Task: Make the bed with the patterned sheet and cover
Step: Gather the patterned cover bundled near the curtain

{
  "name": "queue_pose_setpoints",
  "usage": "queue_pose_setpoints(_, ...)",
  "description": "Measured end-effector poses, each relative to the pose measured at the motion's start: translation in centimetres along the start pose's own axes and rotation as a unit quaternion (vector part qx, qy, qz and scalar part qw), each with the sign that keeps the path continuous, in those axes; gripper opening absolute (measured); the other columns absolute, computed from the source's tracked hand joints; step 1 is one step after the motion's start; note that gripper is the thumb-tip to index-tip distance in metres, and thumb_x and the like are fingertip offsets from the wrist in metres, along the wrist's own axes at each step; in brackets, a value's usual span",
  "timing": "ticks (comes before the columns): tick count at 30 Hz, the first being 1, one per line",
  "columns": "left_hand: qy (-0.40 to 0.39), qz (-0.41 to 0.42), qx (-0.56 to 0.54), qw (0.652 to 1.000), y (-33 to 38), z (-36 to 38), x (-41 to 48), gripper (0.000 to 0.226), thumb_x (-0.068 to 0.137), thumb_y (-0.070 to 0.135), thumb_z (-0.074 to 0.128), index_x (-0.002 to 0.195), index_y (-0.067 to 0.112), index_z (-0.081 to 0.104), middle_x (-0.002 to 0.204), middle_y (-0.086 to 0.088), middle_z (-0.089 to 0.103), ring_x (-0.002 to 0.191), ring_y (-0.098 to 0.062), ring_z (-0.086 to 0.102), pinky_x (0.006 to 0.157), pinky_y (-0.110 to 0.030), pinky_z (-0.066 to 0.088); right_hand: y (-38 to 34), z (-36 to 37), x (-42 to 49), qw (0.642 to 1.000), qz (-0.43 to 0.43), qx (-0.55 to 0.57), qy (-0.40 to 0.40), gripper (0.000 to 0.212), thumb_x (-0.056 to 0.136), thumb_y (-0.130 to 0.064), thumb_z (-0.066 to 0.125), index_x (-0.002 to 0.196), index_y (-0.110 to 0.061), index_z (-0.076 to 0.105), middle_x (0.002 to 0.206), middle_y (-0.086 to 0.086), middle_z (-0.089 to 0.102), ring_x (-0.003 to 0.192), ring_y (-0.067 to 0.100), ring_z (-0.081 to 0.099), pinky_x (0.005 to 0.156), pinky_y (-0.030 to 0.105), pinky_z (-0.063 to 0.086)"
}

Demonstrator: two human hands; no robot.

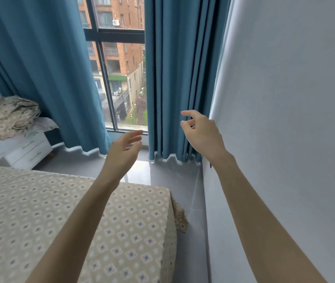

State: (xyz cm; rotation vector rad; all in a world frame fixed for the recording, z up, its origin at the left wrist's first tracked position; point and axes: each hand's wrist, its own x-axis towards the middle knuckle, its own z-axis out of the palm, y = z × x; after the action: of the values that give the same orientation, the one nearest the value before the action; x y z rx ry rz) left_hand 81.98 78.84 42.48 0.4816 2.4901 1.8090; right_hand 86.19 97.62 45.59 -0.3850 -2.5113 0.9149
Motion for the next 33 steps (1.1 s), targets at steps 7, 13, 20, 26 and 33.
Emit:
queue_pose_setpoints(7, -0.002, -0.013, -0.043, 0.999, -3.6, 6.3, 17.9, 0.030, 0.097, 0.016, 0.048, 0.124, 0.026, 0.057, 0.118, 0.005, 0.060, 0.111, -0.016, 0.057, 0.095, -0.031, 0.045, 6.6, 4.9, 16.2, 0.999, 0.009, -0.045, -0.019, 0.036, 0.098, -0.030, 0.041, 0.133, -0.032, 0.048, 0.095, -0.017, 0.057, 0.096, 0.014, 0.054, 0.081, 0.033, 0.046)
queue_pose_setpoints(13, 0.041, -0.048, -0.078, 0.995, -5.5, 8.7, 35.5, 0.032, 0.097, 0.011, 0.046, 0.126, 0.020, 0.056, 0.125, 0.000, 0.059, 0.116, -0.017, 0.056, 0.096, -0.031, 0.045, 9.8, 8.8, 32.2, 0.995, 0.013, -0.082, -0.062, 0.038, 0.097, -0.029, 0.039, 0.134, -0.033, 0.046, 0.091, -0.017, 0.057, 0.097, 0.016, 0.055, 0.076, 0.030, 0.040)
queue_pose_setpoints(20, 0.078, -0.048, -0.067, 0.993, -6.7, 9.3, 50.6, 0.033, 0.098, 0.012, 0.046, 0.129, 0.018, 0.054, 0.127, -0.003, 0.058, 0.115, -0.020, 0.056, 0.096, -0.032, 0.045, 11.4, 13.4, 47.3, 0.990, -0.032, -0.096, -0.099, 0.037, 0.097, -0.030, 0.040, 0.133, -0.034, 0.046, 0.104, -0.013, 0.066, 0.088, 0.018, 0.058, 0.073, 0.029, 0.040)
queue_pose_setpoints(26, 0.160, -0.079, -0.050, 0.983, -11.1, 8.6, 60.6, 0.031, 0.097, 0.011, 0.046, 0.123, 0.022, 0.057, 0.120, -0.001, 0.060, 0.109, -0.016, 0.057, 0.086, -0.027, 0.045, 11.8, 21.4, 60.1, 0.978, -0.106, -0.083, -0.157, 0.038, 0.097, -0.029, 0.040, 0.135, -0.034, 0.045, 0.112, -0.008, 0.066, 0.098, 0.023, 0.058, 0.076, 0.032, 0.041)
queue_pose_setpoints(33, 0.313, -0.123, -0.035, 0.941, -14.7, 4.8, 70.5, 0.030, 0.097, 0.009, 0.045, 0.119, 0.025, 0.057, 0.115, 0.003, 0.062, 0.102, -0.011, 0.057, 0.087, -0.025, 0.046, 9.0, 30.2, 74.5, 0.935, -0.243, -0.046, -0.254, 0.038, 0.098, -0.030, 0.042, 0.136, -0.033, 0.045, 0.117, -0.012, 0.065, 0.107, 0.019, 0.058, 0.078, 0.033, 0.046)
